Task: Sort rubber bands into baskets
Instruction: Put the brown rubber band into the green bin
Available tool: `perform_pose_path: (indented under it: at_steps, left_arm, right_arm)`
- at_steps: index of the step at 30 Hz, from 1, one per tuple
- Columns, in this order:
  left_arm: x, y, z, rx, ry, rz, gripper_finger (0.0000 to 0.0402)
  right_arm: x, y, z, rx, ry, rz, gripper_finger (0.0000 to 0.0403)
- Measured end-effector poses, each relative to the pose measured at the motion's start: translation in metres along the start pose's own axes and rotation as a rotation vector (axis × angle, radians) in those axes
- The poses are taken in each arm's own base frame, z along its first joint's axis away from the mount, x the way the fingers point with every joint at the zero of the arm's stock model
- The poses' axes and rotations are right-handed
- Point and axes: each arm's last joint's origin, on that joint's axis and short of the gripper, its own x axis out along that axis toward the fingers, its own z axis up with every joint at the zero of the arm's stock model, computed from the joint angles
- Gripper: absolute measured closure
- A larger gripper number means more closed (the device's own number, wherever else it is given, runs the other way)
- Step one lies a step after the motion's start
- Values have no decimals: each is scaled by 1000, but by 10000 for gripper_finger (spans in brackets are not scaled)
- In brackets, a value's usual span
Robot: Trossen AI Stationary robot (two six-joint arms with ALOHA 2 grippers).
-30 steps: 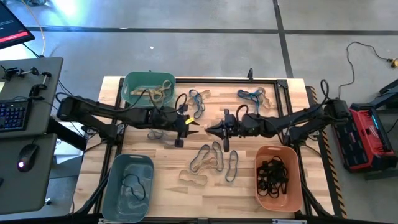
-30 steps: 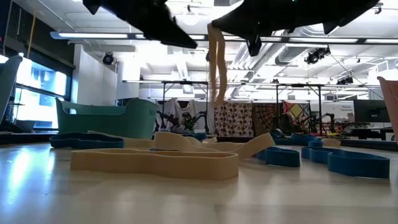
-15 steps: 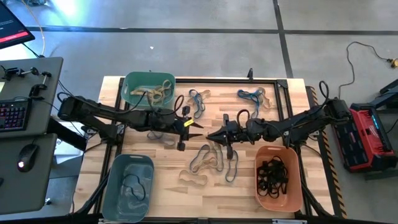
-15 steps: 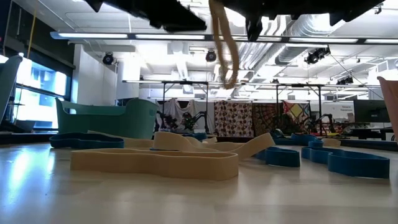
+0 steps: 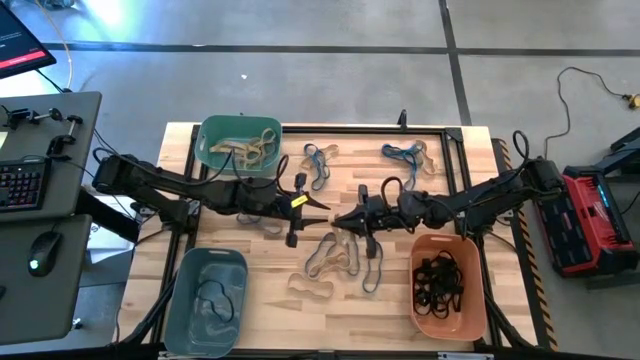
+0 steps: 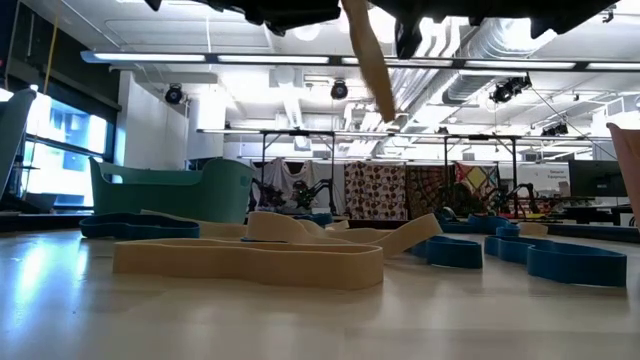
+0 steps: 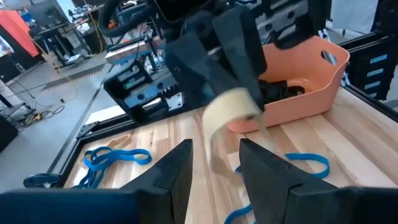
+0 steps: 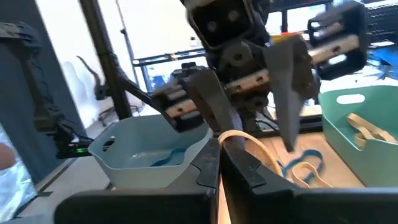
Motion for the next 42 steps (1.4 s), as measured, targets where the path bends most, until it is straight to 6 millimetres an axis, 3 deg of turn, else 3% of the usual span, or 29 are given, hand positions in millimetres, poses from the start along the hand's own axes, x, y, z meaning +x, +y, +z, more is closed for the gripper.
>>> perform_pose_path:
  at_steps: [31, 42]
  left_arm:
    - [0, -3, 8, 53, -110, -88, 282]
    - [0, -6, 11, 99, -137, -90, 347]
  right_arm:
    - [0, 3, 5, 22, -45, 77, 403]
    - [0, 3, 6, 22, -55, 83, 403]
